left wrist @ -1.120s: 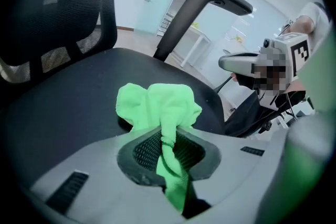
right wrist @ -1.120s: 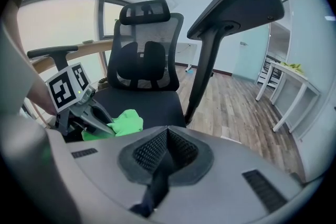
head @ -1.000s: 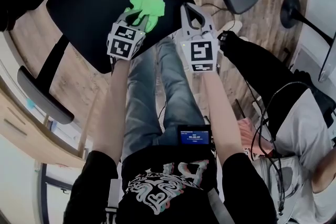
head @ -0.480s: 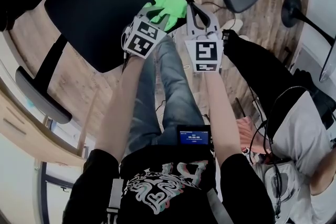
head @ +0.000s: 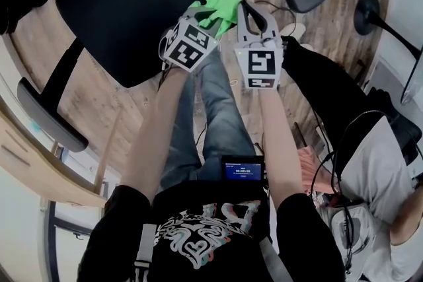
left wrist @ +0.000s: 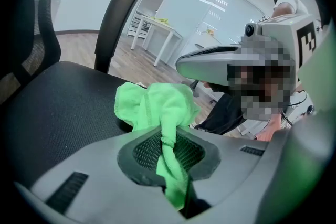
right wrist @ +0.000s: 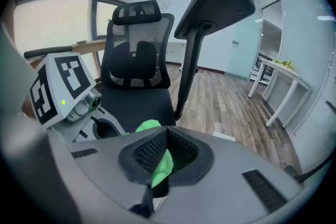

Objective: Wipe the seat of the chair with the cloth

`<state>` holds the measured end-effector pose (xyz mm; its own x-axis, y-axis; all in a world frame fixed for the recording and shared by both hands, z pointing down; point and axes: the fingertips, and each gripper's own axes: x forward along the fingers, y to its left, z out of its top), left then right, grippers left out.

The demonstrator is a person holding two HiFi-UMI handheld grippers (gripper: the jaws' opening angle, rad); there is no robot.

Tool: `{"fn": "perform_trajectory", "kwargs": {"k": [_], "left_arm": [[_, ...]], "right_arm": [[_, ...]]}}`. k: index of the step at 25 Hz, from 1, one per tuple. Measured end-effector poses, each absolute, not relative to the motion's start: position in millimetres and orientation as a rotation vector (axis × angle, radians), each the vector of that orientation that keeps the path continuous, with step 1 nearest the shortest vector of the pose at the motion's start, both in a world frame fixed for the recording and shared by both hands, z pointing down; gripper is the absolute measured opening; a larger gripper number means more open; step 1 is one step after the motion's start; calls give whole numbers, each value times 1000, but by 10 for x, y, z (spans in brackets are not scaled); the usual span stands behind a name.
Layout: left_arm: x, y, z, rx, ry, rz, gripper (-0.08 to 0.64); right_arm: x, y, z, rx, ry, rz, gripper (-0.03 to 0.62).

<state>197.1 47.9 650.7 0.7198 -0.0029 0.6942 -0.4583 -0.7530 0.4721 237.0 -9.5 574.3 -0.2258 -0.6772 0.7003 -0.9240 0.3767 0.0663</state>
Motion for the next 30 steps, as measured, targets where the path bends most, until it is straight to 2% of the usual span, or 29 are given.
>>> {"fn": "perform_trajectory", "kwargs": {"k": [11, 30], "left_arm": [[1909, 482, 6530, 2256, -344, 881, 52], [1068, 421, 6783, 2166, -427, 1036, 52]], "right_arm": [[2317, -86, 5778, 1347, -1984, 483, 1], [2029, -149, 5832, 1308, -1996, 483, 2]]}}
